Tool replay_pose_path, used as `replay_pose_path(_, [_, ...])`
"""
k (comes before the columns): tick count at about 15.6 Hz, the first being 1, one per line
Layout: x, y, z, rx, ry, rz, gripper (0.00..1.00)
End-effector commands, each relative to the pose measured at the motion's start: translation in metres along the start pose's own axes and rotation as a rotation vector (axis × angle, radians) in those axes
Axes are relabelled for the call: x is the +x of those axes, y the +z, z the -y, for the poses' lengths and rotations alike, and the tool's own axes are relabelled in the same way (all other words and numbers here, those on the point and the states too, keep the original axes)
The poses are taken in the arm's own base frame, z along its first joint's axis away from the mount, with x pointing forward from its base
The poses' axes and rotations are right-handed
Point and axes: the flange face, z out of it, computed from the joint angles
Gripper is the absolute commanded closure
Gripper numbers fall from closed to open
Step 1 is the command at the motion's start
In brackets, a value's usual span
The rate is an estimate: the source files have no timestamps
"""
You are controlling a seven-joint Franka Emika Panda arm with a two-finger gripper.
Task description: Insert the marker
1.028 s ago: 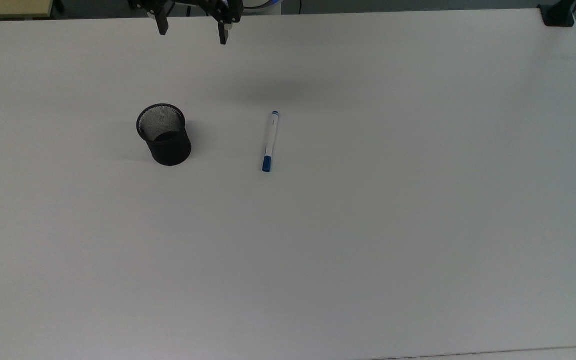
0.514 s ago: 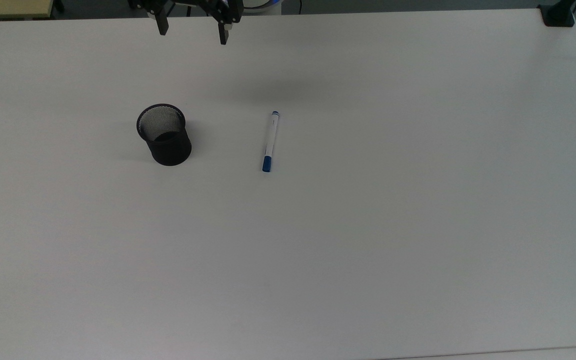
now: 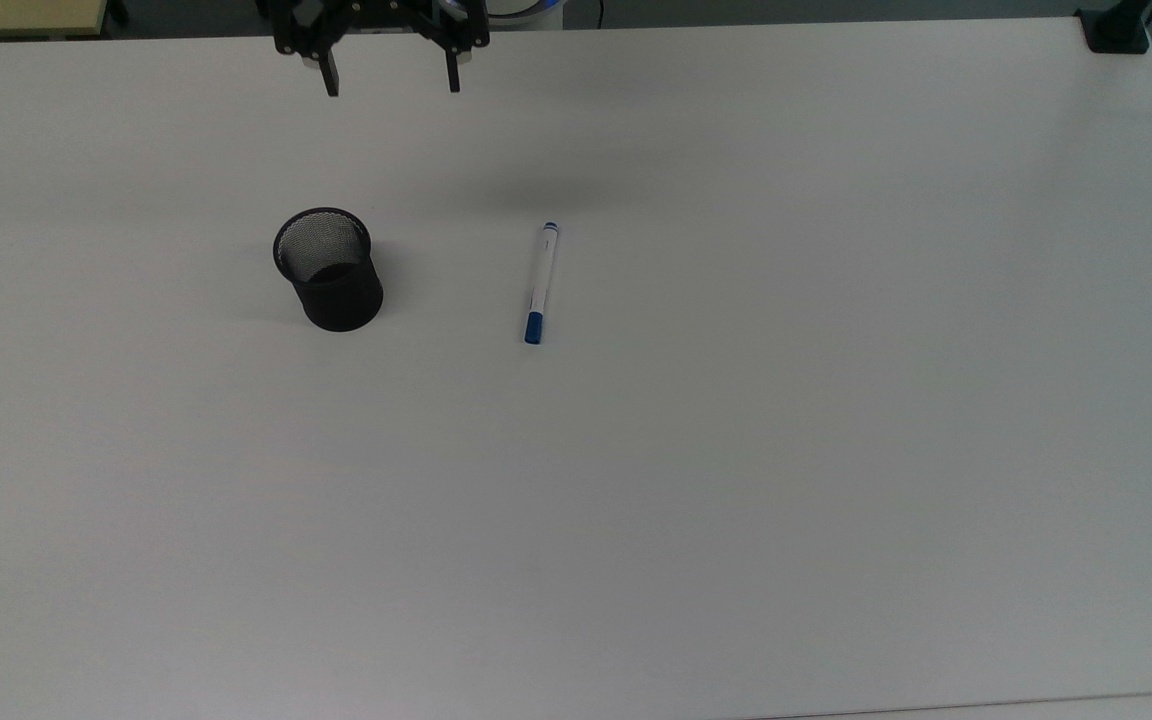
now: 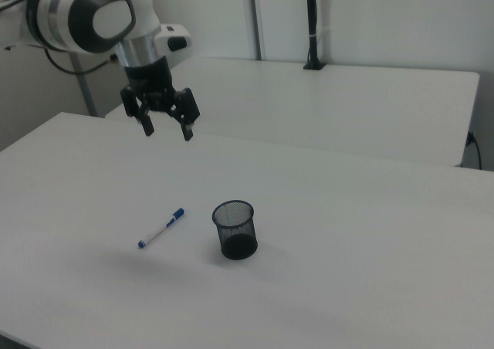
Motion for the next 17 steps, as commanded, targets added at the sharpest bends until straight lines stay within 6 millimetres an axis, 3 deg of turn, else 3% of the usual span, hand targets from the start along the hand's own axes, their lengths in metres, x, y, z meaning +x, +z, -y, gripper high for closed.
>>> replay_pose_path(1, [0.004,0.046,0.025,-0.054,-0.068,0.077,0.03])
replay_pose_path(5, [0.015,0.115,0.031,-0.049,0.112,-0.004,0.0])
replay_pose_path(8, [0.027,0.172,0.047,-0.042,0.127,0.052,0.0])
replay_pose_path(12, [0.037,0.205,0.06,-0.038,0.184,0.036,0.0])
replay_pose_path(17, [0.047,0.24,0.09,-0.016,0.236,0.02,0.0])
